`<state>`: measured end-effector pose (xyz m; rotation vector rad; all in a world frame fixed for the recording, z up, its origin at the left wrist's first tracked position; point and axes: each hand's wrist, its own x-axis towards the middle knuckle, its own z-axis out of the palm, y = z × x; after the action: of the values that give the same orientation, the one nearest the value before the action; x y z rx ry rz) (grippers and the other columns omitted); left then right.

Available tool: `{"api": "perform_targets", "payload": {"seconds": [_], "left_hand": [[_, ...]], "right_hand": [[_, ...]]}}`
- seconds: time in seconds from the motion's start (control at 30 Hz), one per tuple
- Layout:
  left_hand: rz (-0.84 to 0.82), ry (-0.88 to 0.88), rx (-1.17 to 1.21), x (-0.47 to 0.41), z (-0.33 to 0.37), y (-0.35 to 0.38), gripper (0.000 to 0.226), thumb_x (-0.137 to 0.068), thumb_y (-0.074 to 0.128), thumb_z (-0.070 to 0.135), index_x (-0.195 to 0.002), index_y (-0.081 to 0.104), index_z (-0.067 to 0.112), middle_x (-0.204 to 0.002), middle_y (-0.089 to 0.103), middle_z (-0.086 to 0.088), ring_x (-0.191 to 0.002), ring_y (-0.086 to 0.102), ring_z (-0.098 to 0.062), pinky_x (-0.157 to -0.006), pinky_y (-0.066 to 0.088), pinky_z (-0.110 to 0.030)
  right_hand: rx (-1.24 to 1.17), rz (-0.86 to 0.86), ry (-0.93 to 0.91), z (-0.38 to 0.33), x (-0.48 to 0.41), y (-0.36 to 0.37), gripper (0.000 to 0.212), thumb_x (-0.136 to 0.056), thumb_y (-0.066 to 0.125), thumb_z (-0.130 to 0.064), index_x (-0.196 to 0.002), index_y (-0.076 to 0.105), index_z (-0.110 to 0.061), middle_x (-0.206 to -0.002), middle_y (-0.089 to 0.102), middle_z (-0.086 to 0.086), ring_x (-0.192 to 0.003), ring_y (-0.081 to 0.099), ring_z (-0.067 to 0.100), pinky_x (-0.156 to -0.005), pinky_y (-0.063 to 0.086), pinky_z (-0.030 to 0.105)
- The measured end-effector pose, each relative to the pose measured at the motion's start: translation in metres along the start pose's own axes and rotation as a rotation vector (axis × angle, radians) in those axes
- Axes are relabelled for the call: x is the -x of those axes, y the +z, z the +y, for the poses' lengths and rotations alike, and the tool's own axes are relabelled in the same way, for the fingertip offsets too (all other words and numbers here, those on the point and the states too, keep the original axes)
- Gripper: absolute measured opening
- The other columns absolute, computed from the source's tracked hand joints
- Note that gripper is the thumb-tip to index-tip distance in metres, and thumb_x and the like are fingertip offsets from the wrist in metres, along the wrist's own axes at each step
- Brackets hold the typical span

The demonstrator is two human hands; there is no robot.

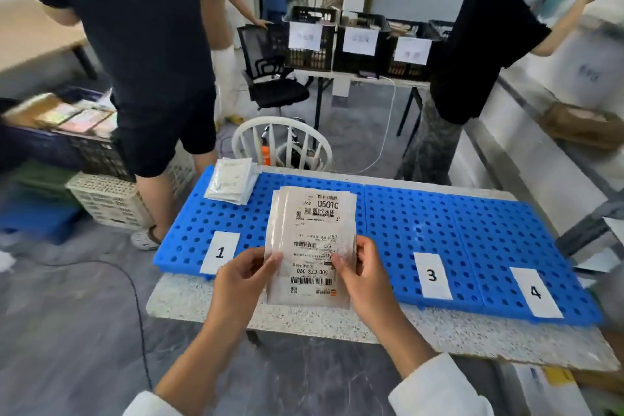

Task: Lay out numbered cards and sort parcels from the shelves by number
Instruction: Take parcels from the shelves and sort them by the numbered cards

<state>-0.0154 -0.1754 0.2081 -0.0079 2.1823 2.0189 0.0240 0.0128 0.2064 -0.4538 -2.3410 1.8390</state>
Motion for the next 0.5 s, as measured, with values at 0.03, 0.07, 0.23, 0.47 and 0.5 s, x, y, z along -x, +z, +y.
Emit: {"api": "perform_targets", "payload": {"seconds": [0.03,0.07,0.23,0.47,0.5], "left_hand": [[0.023,0.010,-0.003,-0.005,0.002,-0.003,0.011,-0.087,0.068,0.027,-0.089,0.074,0.017,-0.081,0.073,-0.003,-0.070,0.062,-0.007,-0.059,0.047,-0.011],[0.042,0.018,-0.009,-0.009,0.006,-0.005,0.011,-0.087,0.068,0.024,-0.088,0.074,0.016,-0.079,0.073,-0.001,-0.068,0.062,-0.005,-0.058,0.045,-0.009],[0.120,0.014,0.067,-0.039,0.020,-0.002,0.015,-0.088,0.067,0.024,-0.094,0.073,0.011,-0.089,0.075,-0.006,-0.085,0.071,-0.018,-0.075,0.056,-0.024],[0.166,-0.018,0.086,-0.074,0.009,0.002,0.018,-0.089,0.066,0.026,-0.095,0.072,0.011,-0.090,0.075,-0.005,-0.086,0.072,-0.022,-0.078,0.058,-0.032],[0.168,-0.023,0.080,-0.081,0.007,-0.001,0.018,-0.089,0.065,0.026,-0.095,0.072,0.011,-0.090,0.075,-0.006,-0.086,0.072,-0.022,-0.079,0.058,-0.034]], "right_hand": [[-0.025,-0.019,-0.012,-0.003,-0.008,0.004,0.022,-0.093,0.060,-0.024,-0.105,0.045,-0.036,-0.105,0.062,-0.018,-0.092,0.062,-0.010,-0.076,0.053,0.017],[-0.048,-0.034,-0.022,-0.006,-0.015,0.007,0.022,-0.094,0.060,-0.022,-0.108,0.046,-0.033,-0.105,0.062,-0.018,-0.090,0.062,-0.012,-0.072,0.053,0.015],[-0.094,-0.090,-0.054,-0.012,-0.053,0.012,0.024,-0.094,0.059,-0.022,-0.114,0.046,-0.026,-0.110,0.064,-0.013,-0.099,0.063,-0.002,-0.086,0.055,0.025],[-0.053,-0.145,-0.050,-0.006,-0.103,0.022,0.026,-0.095,0.058,-0.018,-0.117,0.045,-0.023,-0.109,0.062,-0.014,-0.099,0.060,-0.002,-0.083,0.052,0.021],[-0.046,-0.151,-0.043,-0.005,-0.109,0.027,0.026,-0.094,0.058,-0.018,-0.117,0.045,-0.022,-0.110,0.062,-0.013,-0.101,0.060,0.000,-0.083,0.052,0.021]]}}
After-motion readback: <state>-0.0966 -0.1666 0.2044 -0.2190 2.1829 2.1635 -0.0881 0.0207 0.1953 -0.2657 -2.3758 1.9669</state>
